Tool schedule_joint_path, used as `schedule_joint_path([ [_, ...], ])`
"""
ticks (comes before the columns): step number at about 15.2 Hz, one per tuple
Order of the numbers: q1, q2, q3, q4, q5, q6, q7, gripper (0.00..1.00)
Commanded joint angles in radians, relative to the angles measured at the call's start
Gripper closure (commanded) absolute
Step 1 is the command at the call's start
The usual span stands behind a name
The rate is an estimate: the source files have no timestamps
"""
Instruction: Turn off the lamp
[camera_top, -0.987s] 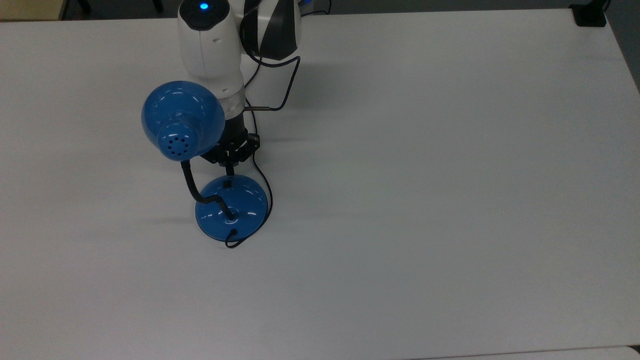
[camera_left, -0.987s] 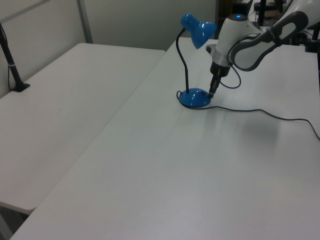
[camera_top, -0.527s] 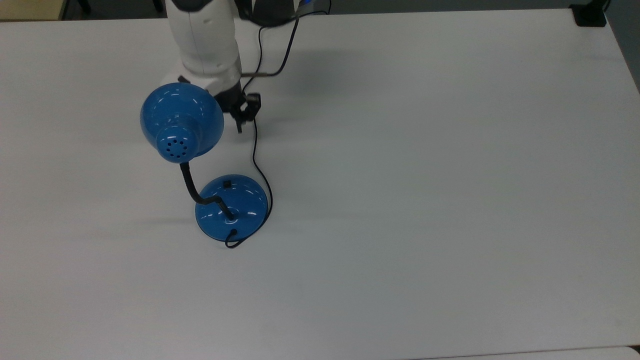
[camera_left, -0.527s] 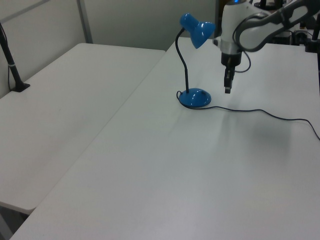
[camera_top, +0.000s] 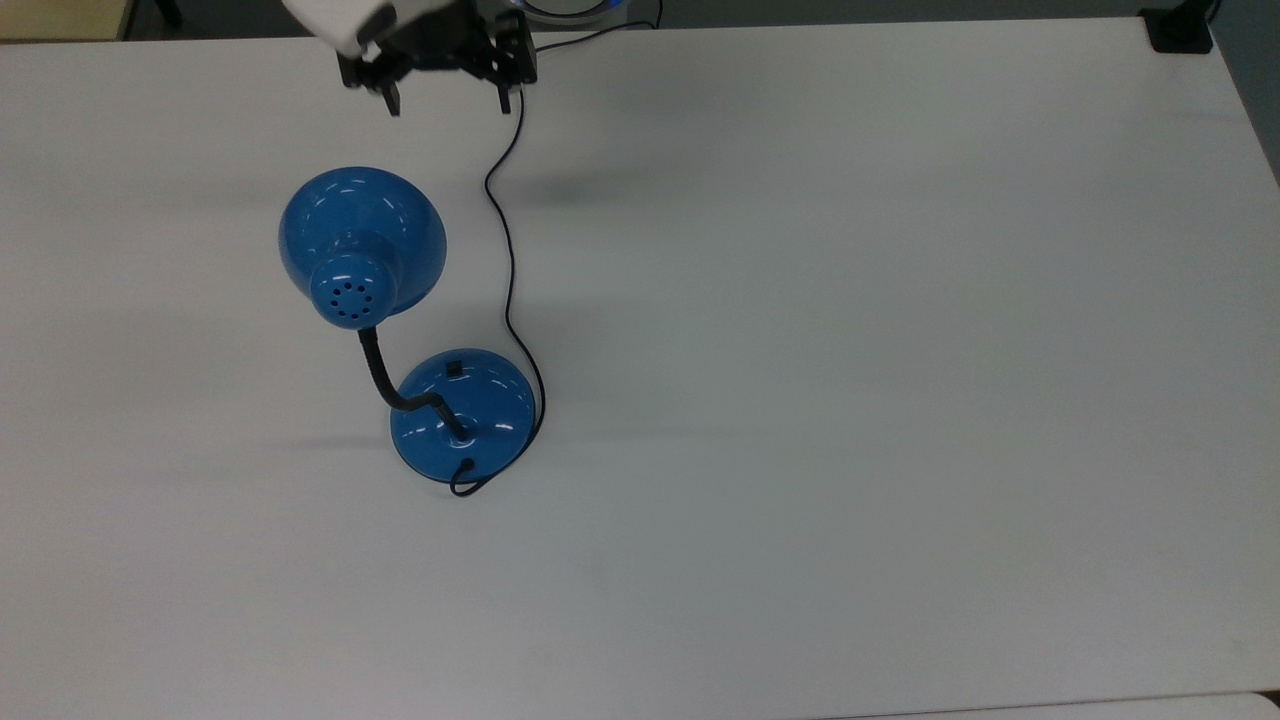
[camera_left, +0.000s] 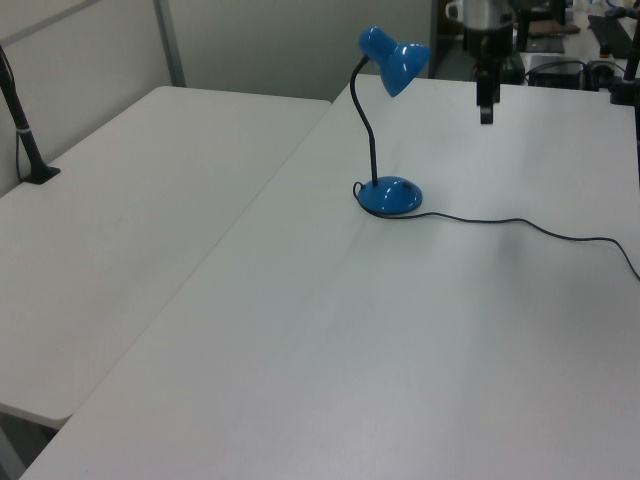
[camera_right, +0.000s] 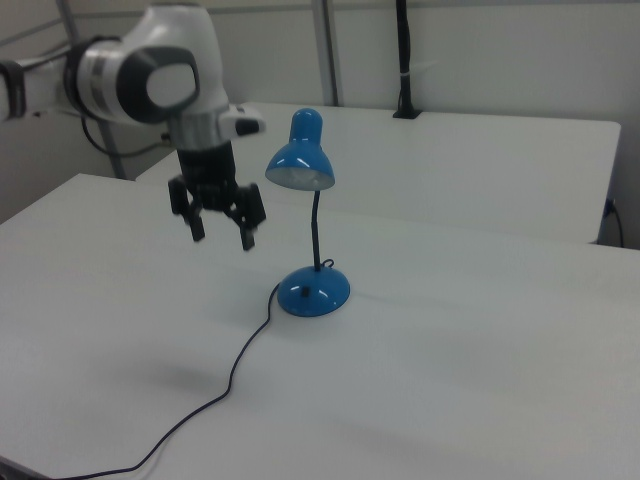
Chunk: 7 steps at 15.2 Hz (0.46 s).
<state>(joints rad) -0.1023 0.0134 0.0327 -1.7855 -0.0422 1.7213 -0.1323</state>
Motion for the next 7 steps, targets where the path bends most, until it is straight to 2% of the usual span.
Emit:
schedule_joint_path([
  [1,-0.007,-0.006,0.003,0.089,0.061,-0.019,0.077,0.00],
  [3,-0.010,0.006,0.001,0.126,0.061,0.016,0.079,0.00],
  [7,-0.008,0.008,-0.001,0.126,0.058,0.041,0.077,0.00],
])
